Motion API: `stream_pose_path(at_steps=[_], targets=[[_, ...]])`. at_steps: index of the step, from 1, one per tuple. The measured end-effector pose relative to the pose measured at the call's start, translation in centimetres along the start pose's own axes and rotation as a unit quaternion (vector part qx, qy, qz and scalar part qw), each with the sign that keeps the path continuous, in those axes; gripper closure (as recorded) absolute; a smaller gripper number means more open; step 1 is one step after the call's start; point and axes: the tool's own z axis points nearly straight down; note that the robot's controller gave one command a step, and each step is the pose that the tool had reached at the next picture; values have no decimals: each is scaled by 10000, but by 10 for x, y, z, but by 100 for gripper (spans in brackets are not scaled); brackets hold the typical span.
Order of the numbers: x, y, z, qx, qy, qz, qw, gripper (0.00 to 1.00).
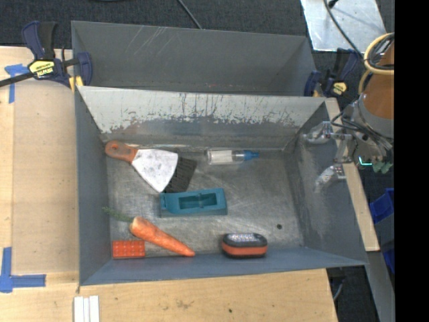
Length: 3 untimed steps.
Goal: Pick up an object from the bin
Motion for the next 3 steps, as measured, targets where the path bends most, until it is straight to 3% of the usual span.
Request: stream_pose_path(at_steps=[1,2,3], targets=[[-2,1,-5,8,-41,-15,10000,0],[-37,39,74,5,-65,286,9996,0],[-49,57,91,-3,-16,563,9984,0]])
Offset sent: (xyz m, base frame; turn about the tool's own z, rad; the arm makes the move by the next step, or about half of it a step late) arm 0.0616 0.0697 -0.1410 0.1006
